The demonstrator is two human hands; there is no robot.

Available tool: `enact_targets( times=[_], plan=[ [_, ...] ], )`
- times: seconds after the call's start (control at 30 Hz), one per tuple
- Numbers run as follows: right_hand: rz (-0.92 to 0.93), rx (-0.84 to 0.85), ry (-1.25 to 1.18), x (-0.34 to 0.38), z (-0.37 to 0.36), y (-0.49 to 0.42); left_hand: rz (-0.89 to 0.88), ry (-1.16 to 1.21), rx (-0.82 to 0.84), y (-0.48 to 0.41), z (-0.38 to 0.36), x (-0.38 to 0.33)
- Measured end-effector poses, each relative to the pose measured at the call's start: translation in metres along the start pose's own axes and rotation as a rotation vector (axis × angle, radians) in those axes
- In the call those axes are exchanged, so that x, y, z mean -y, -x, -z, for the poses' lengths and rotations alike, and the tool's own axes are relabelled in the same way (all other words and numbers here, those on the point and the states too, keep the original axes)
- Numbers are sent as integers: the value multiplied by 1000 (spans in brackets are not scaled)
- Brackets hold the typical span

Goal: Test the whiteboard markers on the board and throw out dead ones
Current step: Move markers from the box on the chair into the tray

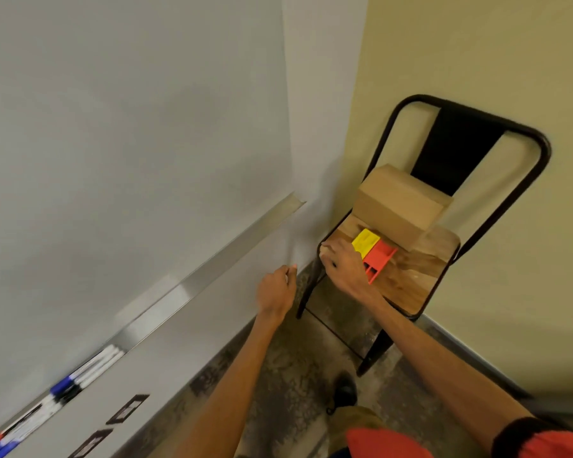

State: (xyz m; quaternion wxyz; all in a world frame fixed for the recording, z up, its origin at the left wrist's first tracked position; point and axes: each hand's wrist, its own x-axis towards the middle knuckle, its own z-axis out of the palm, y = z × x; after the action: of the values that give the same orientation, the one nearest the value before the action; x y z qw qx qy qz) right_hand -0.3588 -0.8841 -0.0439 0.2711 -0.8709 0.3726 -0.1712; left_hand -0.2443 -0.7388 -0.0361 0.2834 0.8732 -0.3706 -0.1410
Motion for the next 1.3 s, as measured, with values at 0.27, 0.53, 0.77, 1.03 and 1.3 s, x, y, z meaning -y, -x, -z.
enact_targets(
  times=[0.27, 0.53, 0.77, 1.03, 1.3],
  plan=[
    [-168, -141, 47, -70, 76, -49, -90, -8, 107, -61, -45, -81],
    [-443, -188, 146, -134, 131, -81, -157, 54, 268, -122, -79, -141],
    [-543, -107, 177, -161, 137, -86, -175, 228, 392, -185, -102, -179],
    [-444, -225, 214, -149, 135, -80, -40, 465, 312, -233, -106, -202],
    [-236, -423, 159, -119, 97, -42, -83, 699, 429, -233, -76, -187]
  ],
)
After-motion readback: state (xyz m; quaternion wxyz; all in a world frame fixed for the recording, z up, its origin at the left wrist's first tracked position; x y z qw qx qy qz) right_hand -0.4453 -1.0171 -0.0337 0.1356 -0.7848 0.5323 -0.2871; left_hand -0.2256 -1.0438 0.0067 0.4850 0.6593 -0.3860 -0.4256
